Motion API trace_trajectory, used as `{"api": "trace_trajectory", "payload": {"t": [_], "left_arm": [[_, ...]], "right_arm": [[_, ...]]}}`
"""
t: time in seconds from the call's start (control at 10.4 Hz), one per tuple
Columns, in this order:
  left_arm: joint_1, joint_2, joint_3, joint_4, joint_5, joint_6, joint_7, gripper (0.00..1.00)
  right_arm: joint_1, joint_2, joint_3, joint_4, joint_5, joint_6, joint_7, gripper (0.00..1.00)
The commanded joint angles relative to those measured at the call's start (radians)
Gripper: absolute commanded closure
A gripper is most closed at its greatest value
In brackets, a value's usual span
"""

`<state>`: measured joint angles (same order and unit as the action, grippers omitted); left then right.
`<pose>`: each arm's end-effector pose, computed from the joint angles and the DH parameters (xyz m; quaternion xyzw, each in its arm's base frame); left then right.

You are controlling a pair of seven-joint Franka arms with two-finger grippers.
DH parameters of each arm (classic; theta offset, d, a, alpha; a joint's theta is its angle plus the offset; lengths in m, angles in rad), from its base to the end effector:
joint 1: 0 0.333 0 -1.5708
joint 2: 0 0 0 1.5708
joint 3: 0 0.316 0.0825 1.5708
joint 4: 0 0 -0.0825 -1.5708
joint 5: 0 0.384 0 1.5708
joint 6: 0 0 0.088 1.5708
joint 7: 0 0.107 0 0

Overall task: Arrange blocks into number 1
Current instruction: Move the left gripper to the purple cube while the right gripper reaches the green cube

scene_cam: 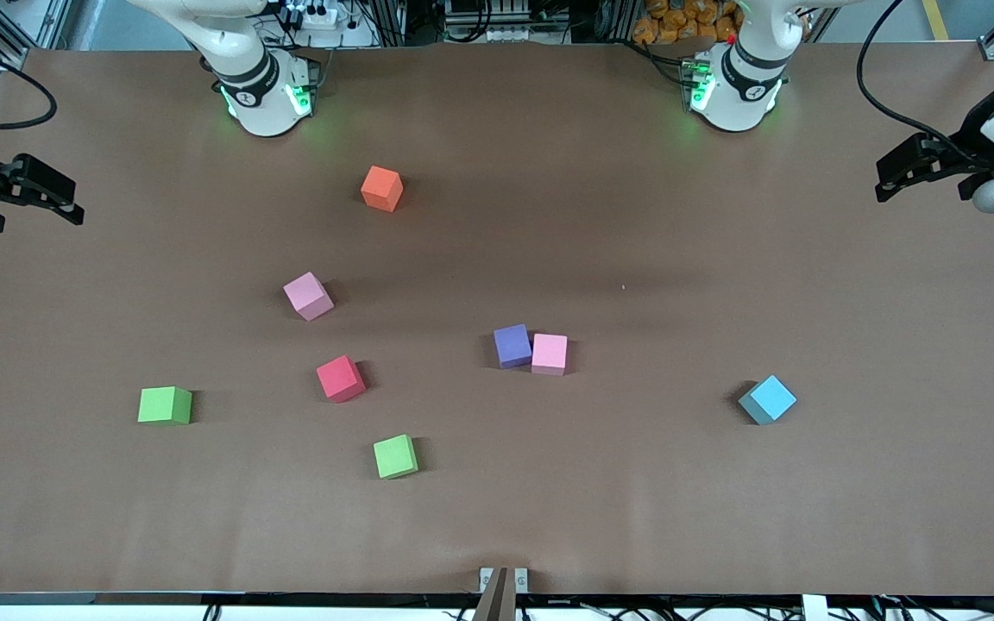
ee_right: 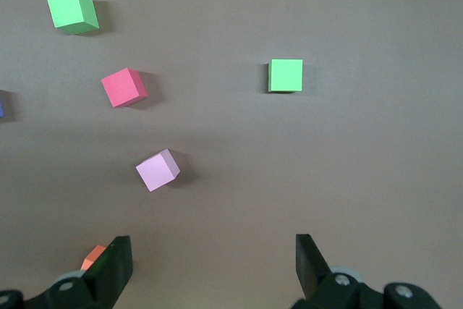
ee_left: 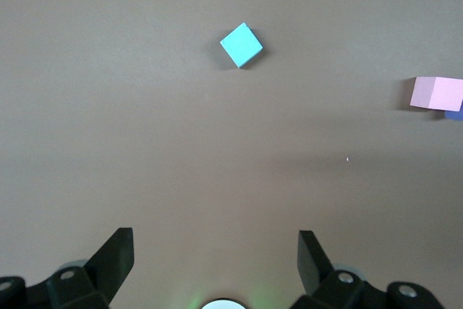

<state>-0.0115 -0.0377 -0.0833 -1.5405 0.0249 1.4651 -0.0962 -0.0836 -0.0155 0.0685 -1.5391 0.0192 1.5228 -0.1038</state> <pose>0.5298 -0.0484 0.6500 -0.9997 -0.0018 0.0175 0.0157 0.5452 -0.0058 0.6437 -0.9990 -0.0448 -0.0001 0.0091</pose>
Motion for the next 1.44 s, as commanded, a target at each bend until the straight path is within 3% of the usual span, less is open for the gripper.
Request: {"api": "trace_trajectory", "payload": {"t": [0.0,0.19,0.48,0.67,1.05,1.25,1.34], "left_arm": [[-0.015,0.007,0.008,0.019,0.027,0.003,-0.01,0.0],[-0.016,0.03,-0.016,0.011,0.0,0.039,-0.013,0.0],[-0.053,0.132,-0.128,0.008,-0.028,0.134,-0.081,0.0],[-0.12,0.197,-0.13,0.011,-0.056,0.214,-0.167,0.0],[-0.301,0.359,-0.121,0.02,-0.095,0.375,-0.572,0.0],[-0.408,0.459,-0.089,0.04,-0.096,0.476,-0.67,0.0],[-0.489,0.546,-0.046,0.101,-0.094,0.501,-0.724,0.0]], "right_arm": [[0.011,-0.011,-0.01,-0.027,0.019,0.011,0.003,0.0],[0.011,-0.021,-0.01,-0.041,0.036,0.008,0.004,0.0],[0.007,-0.015,-0.012,-0.062,0.036,0.05,0.004,0.0],[-0.01,-0.011,-0.012,-0.073,0.036,0.028,-0.001,0.0],[-0.033,0.038,-0.013,-0.081,0.038,0.028,-0.028,0.0],[-0.042,0.139,-0.015,-0.07,0.038,0.033,-0.031,0.0],[-0.042,0.197,-0.015,-0.061,0.036,0.048,-0.034,0.0]]}}
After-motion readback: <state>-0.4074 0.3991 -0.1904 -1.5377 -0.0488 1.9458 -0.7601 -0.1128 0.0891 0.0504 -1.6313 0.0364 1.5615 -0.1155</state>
